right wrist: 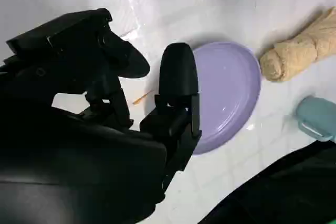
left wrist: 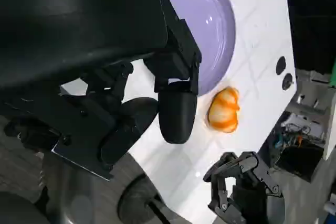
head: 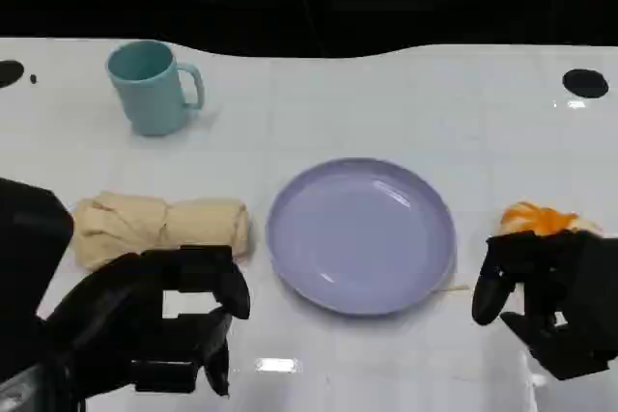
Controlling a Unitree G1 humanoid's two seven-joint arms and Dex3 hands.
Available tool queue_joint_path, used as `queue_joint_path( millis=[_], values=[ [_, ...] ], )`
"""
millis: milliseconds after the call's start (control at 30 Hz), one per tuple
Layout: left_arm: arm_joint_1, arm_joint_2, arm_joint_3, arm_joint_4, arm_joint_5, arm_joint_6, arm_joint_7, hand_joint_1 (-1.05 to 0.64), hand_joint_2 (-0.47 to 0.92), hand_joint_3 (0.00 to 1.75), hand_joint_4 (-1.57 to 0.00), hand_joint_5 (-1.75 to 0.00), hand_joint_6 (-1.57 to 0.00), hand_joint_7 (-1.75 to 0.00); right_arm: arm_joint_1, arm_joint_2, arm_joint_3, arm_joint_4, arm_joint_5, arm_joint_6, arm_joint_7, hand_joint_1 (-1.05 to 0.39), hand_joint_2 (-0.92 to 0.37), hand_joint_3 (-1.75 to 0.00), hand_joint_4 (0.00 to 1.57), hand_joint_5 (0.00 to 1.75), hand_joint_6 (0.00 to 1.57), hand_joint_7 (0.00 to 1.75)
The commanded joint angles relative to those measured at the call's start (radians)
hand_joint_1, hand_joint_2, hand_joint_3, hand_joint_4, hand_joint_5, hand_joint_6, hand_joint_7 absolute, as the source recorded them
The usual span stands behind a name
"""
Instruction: Grasp the towel on the left side of the plate with the left hand and place it into the plate.
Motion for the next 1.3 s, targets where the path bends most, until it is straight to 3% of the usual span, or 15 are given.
queue_joint_path(
  millis=[33,733,900,1067,1300],
  values=[
    [-0.005,0.019,-0.007,0.003,0.012,-0.008,0.011,-0.15,0.54,1.25,-0.79,-1.75,-0.74,-1.60,-0.006,-0.013,-0.001,-0.001,-0.005,-0.006,0.001,0.01,-0.62,-0.99,0.70,1.73,0.68,1.42],
    [0.004,0.018,0.004,0.010,0.013,-0.024,0.016,-0.15,0.55,1.24,-0.78,-1.75,-0.72,-1.58,-0.003,-0.006,0.004,0.003,-0.010,-0.009,0.000,0.01,-0.63,-0.98,0.70,1.73,0.68,1.41],
    [0.009,0.009,0.009,-0.006,0.033,-0.033,0.052,-0.16,0.52,1.22,-0.64,-1.67,-0.69,-1.33,-0.005,-0.002,0.005,0.007,-0.007,-0.015,-0.001,0.01,-0.63,-0.97,0.69,1.74,0.68,1.42],
    [0.030,0.004,-0.025,-0.035,0.132,-0.113,0.119,-0.16,0.53,1.09,-0.59,-1.40,-0.64,-0.94,-0.010,0.000,0.010,0.004,-0.009,-0.004,-0.002,0.01,-0.62,-0.99,0.69,1.74,0.68,1.42],
    [0.064,0.018,-0.060,-0.021,0.281,-0.278,0.131,-0.19,0.88,0.49,-0.38,-1.09,-0.53,-0.33,-0.013,0.008,0.022,-0.002,-0.013,-0.003,-0.010,0.02,-0.62,-1.00,0.69,1.74,0.68,1.43]
  ],
)
